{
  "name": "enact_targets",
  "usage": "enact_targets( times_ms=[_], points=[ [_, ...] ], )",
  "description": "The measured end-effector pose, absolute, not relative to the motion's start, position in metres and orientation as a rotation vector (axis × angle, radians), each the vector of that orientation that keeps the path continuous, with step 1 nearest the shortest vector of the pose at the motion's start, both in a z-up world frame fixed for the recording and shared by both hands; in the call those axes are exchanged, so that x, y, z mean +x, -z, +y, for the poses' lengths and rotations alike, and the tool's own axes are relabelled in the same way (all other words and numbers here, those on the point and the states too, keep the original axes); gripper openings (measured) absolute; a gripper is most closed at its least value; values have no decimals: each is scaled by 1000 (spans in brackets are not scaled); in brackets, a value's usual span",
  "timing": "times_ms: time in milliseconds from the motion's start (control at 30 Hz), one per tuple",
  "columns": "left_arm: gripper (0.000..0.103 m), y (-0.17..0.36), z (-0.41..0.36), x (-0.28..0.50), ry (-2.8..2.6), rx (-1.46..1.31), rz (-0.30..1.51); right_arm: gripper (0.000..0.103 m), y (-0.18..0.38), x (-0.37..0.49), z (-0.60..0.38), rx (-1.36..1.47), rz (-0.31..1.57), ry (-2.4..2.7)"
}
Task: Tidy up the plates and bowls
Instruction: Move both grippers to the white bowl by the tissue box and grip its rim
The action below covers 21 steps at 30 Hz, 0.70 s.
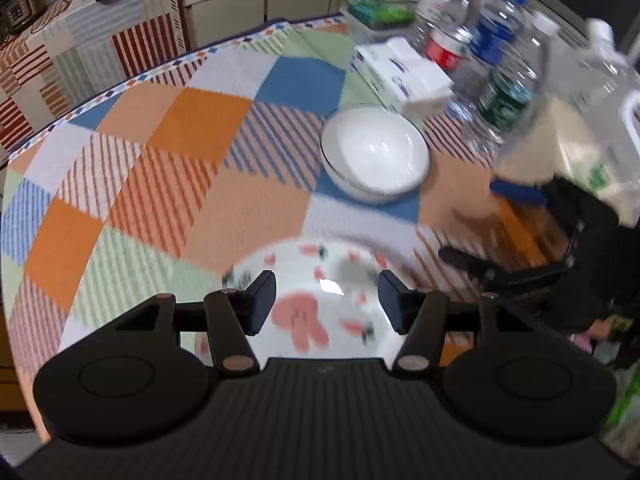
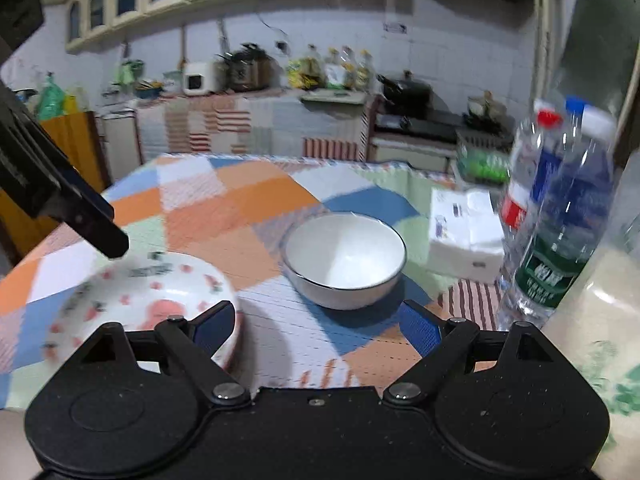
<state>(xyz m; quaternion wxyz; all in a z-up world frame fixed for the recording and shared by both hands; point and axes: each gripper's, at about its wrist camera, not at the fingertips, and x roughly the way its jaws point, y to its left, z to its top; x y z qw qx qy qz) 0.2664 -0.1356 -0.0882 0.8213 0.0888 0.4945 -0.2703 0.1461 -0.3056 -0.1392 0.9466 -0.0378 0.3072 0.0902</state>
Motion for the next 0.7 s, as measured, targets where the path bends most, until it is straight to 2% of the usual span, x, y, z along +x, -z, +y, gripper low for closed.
enact_targets(
  times_ms=[167, 500, 700],
  points=[
    [55, 110, -160, 295, 595, 190, 1002, 88, 172, 181, -310, -54, 754, -196],
    [55, 151, -195, 350, 512, 95, 971, 92, 199, 222, -315, -13, 717, -162],
    [36, 174, -211, 358, 512, 66, 956, 94, 209, 237, -314, -27, 732, -154]
  ],
)
